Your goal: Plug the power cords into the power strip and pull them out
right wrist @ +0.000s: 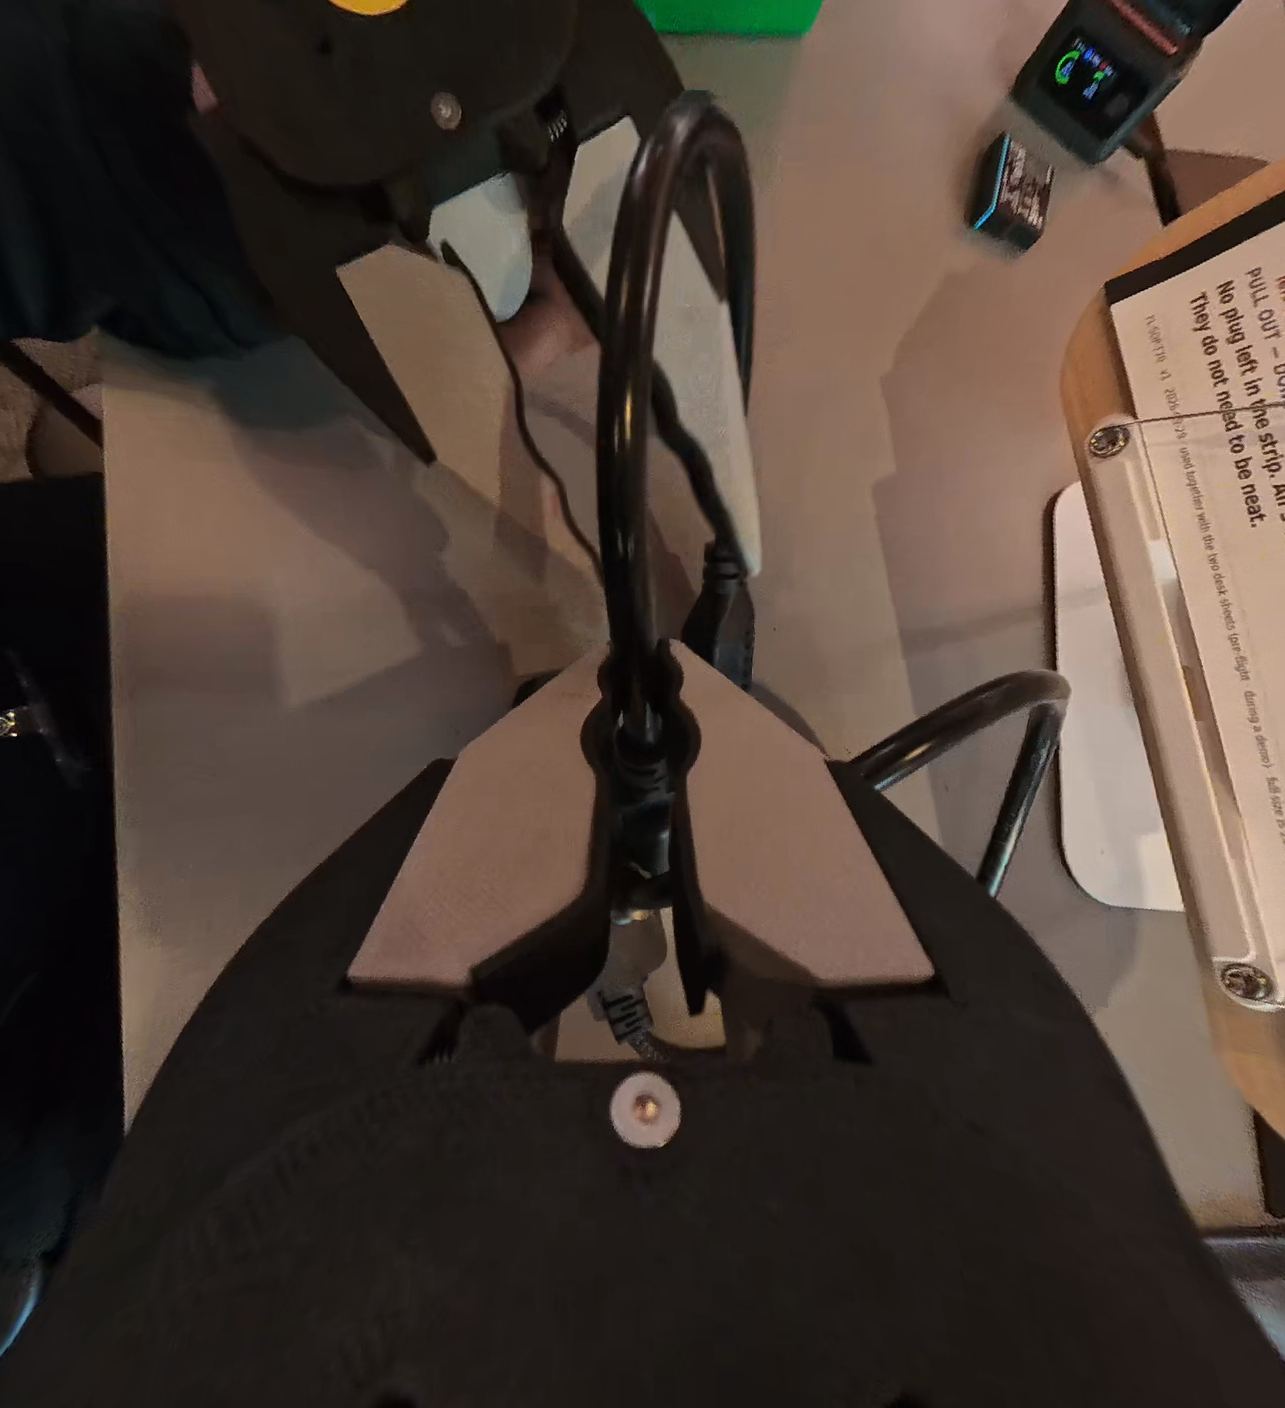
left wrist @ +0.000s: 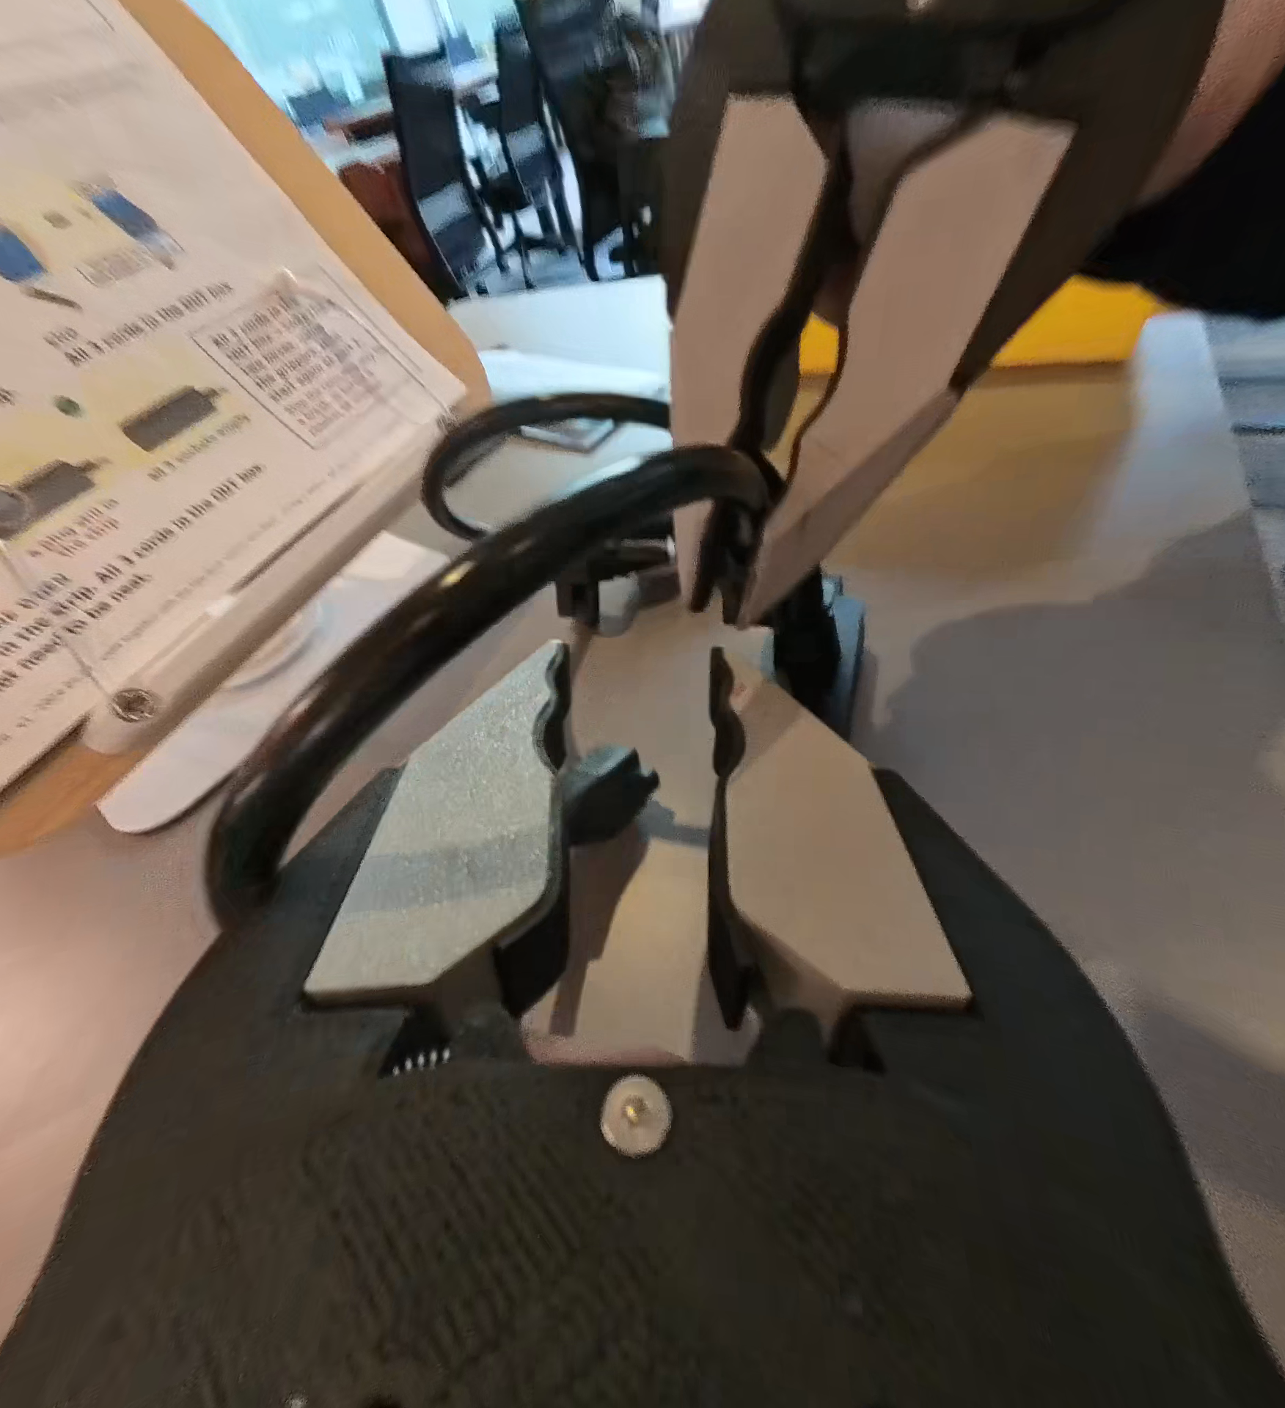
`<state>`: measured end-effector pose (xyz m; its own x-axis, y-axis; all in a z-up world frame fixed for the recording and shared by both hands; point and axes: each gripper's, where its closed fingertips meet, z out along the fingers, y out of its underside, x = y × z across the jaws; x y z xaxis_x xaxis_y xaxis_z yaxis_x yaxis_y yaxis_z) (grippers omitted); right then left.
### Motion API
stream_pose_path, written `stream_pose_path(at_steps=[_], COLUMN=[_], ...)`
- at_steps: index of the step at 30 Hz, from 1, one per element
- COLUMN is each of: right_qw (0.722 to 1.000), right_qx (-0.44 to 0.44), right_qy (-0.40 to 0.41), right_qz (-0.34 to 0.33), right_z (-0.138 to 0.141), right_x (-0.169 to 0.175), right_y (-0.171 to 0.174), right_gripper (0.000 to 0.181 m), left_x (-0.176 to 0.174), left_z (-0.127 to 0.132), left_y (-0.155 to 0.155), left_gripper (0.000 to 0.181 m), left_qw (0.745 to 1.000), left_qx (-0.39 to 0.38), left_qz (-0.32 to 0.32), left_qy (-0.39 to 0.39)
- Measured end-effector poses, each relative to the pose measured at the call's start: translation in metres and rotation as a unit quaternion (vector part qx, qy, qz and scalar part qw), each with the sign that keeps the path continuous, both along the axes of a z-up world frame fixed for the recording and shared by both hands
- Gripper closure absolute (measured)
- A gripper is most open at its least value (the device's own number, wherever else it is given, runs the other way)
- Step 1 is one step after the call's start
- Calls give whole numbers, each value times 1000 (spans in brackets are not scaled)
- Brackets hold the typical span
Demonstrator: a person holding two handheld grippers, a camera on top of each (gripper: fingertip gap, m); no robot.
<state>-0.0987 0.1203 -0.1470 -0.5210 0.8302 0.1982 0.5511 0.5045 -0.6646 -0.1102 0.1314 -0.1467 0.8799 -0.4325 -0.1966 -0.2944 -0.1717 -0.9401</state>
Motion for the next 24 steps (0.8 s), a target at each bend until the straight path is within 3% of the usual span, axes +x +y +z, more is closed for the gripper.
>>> stream_pose_path(at_steps=[4,7,12,14,24], right_qw=[1000,1000,1000,1000,999], right_qx=[8,18,-9,3,25], right_qy=[14,8,-12,-15,-40], right_qz=[0,2,18,3,14], right_z=[2,2,2,0,-17], right_x=[4,5,8,9,27], right_y=[1,2,-5,2,7], right_gripper=[175,175,174,175,175], left_x=[0,-8,3,10,22], left_z=[46,61,78,81,57], left_y=[-16,-14,6,11,16], left_gripper=[159,166,159,175,181], left_qw=[989,976,989,993,994], left_qx=[71,50,38,31,4], left_qz=[-42,-55,-44,-51,-67], left_qy=[-123,-204,-136,-98,-92])
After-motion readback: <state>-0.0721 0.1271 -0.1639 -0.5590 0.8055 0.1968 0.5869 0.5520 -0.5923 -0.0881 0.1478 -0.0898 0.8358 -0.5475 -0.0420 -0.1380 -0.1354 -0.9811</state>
